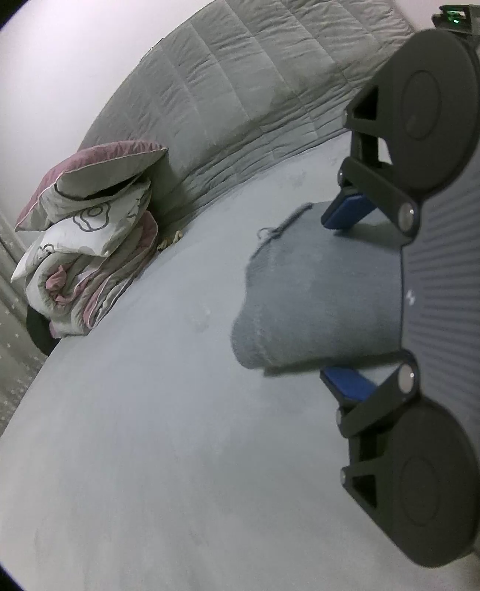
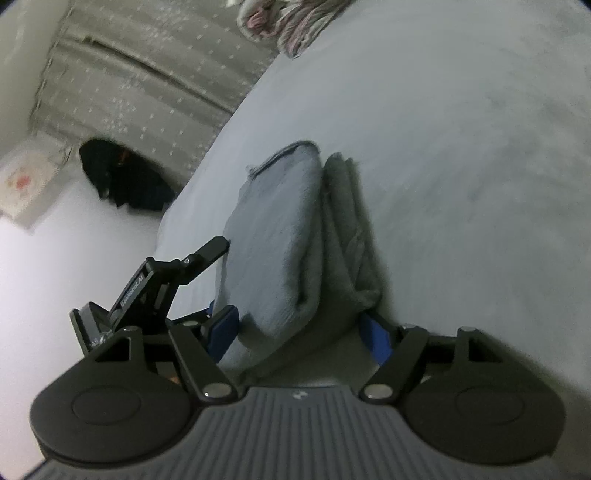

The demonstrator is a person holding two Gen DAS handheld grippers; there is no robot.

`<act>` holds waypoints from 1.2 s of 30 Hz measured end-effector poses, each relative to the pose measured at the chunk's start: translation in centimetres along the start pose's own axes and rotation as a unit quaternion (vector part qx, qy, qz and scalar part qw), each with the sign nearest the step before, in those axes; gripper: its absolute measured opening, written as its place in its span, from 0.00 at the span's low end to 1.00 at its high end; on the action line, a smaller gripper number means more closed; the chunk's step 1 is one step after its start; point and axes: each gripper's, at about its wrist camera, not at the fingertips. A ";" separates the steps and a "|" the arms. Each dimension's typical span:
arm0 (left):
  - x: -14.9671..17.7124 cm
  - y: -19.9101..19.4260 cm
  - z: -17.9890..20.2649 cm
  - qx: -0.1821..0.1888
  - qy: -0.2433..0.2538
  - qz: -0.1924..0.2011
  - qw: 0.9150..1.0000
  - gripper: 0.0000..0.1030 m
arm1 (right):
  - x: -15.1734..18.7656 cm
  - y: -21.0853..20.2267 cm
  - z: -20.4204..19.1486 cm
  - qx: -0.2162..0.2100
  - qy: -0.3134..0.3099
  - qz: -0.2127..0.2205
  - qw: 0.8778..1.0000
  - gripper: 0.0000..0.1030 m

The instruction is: Fold clothes

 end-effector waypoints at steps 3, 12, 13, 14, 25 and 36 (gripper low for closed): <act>-0.7 1.1 0.2 0.003 0.001 -0.003 1.000 0.79 | 0.0 0.8 -0.5 0.005 0.009 0.010 1.000 0.73; -0.6 2.4 1.9 -0.012 -0.014 -0.003 1.000 0.37 | -1.1 2.1 -0.7 0.009 0.028 0.019 0.999 0.50; -0.7 2.4 2.0 -0.012 -0.021 -0.003 1.000 0.34 | -1.3 2.1 -0.8 0.008 0.032 0.021 0.999 0.48; -0.8 2.4 2.3 -0.015 -0.026 -0.001 1.000 0.32 | -1.4 2.0 -1.0 0.008 0.031 0.023 0.999 0.47; -3.5 4.8 8.1 -0.029 -0.012 0.027 0.999 0.29 | -6.2 0.4 -2.3 0.019 0.031 0.068 0.997 0.39; -5.5 14.4 16.6 0.004 -0.028 0.036 0.999 0.28 | -16.9 -3.5 1.7 0.001 0.003 0.062 0.998 0.34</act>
Point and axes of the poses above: each gripper's, at about its wrist camera, not at the fingertips, and y roughly the way its jaws point, z to its right, x to its underside, and after that the axes turned 14 degrees about -x, right-handed
